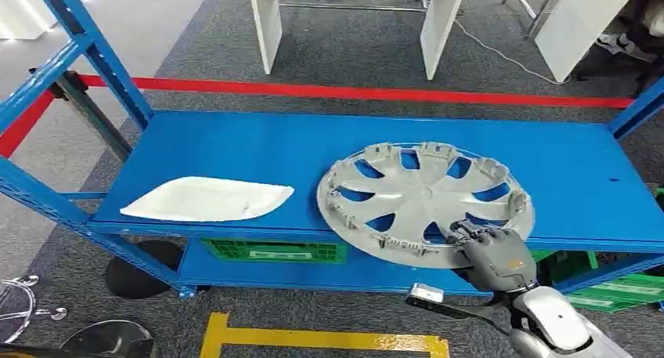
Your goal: Take the parts from the cabinet and place them on the table.
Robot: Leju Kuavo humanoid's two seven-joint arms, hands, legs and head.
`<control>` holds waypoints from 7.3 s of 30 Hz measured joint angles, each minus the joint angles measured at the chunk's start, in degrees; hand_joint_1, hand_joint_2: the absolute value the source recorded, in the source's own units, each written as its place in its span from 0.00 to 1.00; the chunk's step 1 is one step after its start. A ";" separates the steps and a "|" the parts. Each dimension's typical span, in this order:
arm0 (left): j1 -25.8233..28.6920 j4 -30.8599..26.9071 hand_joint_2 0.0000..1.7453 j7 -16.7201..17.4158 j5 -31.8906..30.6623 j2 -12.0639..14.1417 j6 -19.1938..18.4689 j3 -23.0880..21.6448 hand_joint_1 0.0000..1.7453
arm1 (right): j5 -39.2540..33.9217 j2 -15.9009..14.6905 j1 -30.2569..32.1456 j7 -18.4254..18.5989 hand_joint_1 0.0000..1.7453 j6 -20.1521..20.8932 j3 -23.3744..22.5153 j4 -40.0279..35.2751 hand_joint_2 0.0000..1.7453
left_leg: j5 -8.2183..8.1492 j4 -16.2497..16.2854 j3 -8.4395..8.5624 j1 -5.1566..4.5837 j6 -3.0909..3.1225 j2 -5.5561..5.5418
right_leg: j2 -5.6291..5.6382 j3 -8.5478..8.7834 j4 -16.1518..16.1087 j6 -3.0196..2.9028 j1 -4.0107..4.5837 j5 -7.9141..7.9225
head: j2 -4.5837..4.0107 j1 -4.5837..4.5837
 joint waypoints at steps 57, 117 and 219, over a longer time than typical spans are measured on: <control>1.68 0.09 0.00 -12.46 -0.68 -1.29 -2.99 2.89 0.00 | -57.15 20.31 11.92 -29.74 1.00 2.16 -19.89 -24.30 1.00 | 0.00 -0.02 -0.03 0.01 -0.01 0.00 | 0.01 -0.05 0.01 0.00 0.00 -0.03 | 0.00 0.00; 2.27 0.96 0.00 -1.25 -1.79 -2.27 -7.06 1.29 0.00 | -57.42 21.16 9.66 -30.92 1.00 5.14 -19.82 -25.24 1.00 | 0.99 1.64 -2.73 0.22 0.50 -0.84 | 1.63 -4.19 3.44 -2.45 1.53 0.40 | 0.00 0.50; 1.33 1.46 0.00 -2.12 -3.06 -1.42 -6.78 1.16 0.00 | -60.80 22.08 11.92 -33.61 1.00 9.25 -22.73 -27.43 1.00 | -6.31 18.09 -8.06 -0.08 -2.27 0.76 | 1.00 -3.13 0.94 -4.44 2.16 1.48 | 0.00 1.01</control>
